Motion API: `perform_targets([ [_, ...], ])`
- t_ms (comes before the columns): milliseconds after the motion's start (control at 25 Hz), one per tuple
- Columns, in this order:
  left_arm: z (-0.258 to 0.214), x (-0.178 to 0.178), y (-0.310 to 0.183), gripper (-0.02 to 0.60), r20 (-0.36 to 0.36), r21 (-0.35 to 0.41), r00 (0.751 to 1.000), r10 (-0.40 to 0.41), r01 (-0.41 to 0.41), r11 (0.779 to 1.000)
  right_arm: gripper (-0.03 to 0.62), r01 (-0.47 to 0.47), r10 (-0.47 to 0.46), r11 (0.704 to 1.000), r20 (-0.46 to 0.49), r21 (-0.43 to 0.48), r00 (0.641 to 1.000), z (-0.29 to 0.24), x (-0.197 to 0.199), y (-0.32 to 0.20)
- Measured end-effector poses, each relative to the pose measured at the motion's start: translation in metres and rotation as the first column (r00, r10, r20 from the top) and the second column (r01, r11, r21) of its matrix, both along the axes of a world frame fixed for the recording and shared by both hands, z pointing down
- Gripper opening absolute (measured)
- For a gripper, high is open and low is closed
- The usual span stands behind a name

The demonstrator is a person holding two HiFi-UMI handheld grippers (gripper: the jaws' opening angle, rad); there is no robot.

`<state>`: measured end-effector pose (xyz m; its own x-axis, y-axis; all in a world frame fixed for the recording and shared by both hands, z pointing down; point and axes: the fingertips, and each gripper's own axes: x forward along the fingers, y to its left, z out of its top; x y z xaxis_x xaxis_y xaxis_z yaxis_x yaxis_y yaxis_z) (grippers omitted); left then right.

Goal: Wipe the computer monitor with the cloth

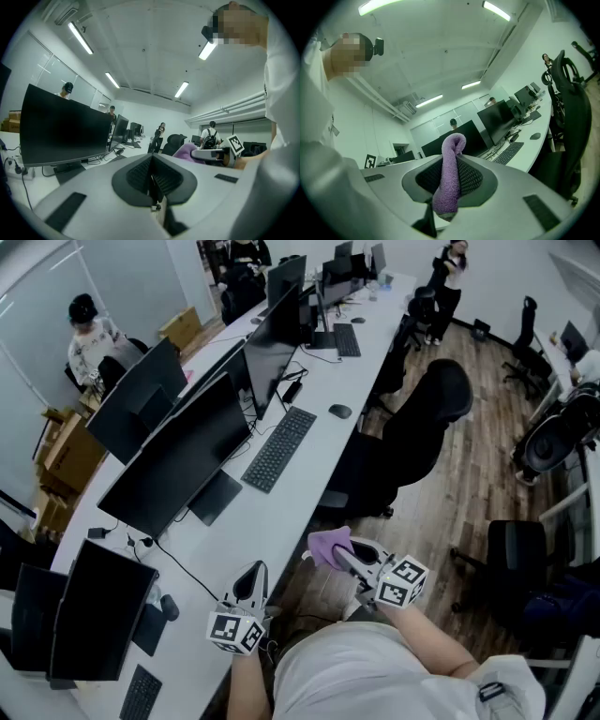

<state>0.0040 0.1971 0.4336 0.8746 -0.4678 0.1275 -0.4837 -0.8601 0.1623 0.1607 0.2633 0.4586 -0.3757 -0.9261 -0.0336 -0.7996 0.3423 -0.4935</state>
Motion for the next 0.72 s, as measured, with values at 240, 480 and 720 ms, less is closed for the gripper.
perform_targets([
  [240, 0.006, 0.031, 0.005, 0.0, 0.013, -0.008, 1.0, -0.009, 0.01, 1.0, 0.08, 0.005, -0.005, 1.0, -0.005, -0.009, 1.0, 0.008, 0.034, 0.012],
  [480, 0.016, 0.057, -0.003, 0.0, 0.067, 0.009, 0.995, -0.075, 0.074, 0.997, 0.083, 0.018, -0.019, 0.999, -0.005, -0.039, 1.0, 0.021, 0.067, 0.023],
  [720, 0.025, 0.07, -0.01, 0.0, 0.108, -0.001, 0.99, -0.092, 0.092, 0.996, 0.084, 0.016, -0.017, 0.997, -0.01, -0.075, 1.0, 0.037, 0.085, 0.01],
])
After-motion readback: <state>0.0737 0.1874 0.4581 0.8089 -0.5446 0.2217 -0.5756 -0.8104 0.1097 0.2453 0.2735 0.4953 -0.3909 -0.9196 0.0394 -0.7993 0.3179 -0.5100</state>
